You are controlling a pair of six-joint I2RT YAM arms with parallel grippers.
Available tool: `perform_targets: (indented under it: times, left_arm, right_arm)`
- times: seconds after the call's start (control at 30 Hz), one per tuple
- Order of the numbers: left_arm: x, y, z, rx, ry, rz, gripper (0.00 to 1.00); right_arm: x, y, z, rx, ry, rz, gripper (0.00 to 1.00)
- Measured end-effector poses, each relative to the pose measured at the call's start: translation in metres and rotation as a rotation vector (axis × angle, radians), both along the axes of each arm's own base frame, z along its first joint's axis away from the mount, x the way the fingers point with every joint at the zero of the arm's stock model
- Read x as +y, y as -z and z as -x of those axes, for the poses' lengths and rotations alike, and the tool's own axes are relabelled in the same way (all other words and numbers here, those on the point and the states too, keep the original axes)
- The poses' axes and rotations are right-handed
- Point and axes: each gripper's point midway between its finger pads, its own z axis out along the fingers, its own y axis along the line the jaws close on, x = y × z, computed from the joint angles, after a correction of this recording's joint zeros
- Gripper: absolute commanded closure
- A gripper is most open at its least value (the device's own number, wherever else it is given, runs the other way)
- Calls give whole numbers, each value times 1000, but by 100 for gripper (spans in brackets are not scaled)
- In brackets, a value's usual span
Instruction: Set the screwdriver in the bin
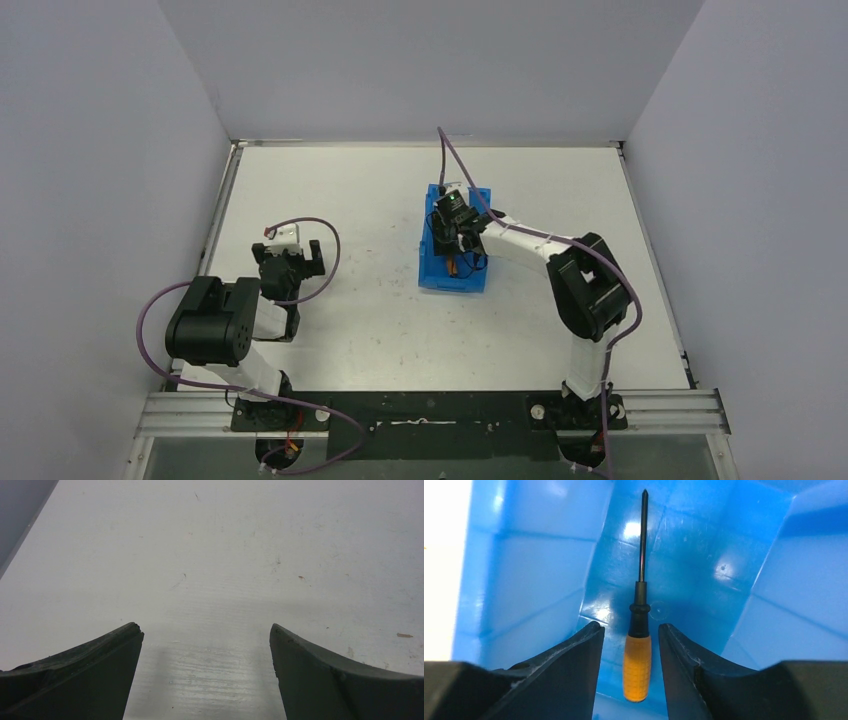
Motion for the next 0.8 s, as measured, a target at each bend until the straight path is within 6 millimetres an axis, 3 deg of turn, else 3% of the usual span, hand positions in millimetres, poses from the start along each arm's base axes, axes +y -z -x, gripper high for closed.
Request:
perform_targets:
  times: [0.1,0.2,0.23,0.27,0.33,0.5,0.6,0.67,0.8]
  left_arm:
    - [0,0,0,0,0,0,3]
    - [0,0,0,0,0,0,3]
    - [0,0,0,0,0,0,3]
    - [0,0,0,0,0,0,3]
    - [0,0,0,0,0,0,3]
    - [0,0,0,0,0,0,3]
    - [0,0,0,0,0,0,3]
    - [0,0,0,0,0,0,3]
    - [0,0,0,0,0,0,3]
  right_arm:
    - [2,-16,-3,-30,2,-18,51]
    - [1,-45,-7,-84,7,-44,42]
    - [1,-57,-8,-107,8,-55,36]
    - [0,-70,-8,-133,7,-67,21]
    - [0,-96,-10,-184,6,-92,2]
    - [-13,-153,-14,-319,17,-110,0]
    - [-33,-172,-18,-385,57,-99,0]
    - [-53,-174,-21,-419,97,-94,0]
    - [-125,-148,-23,-469,225,-54,0]
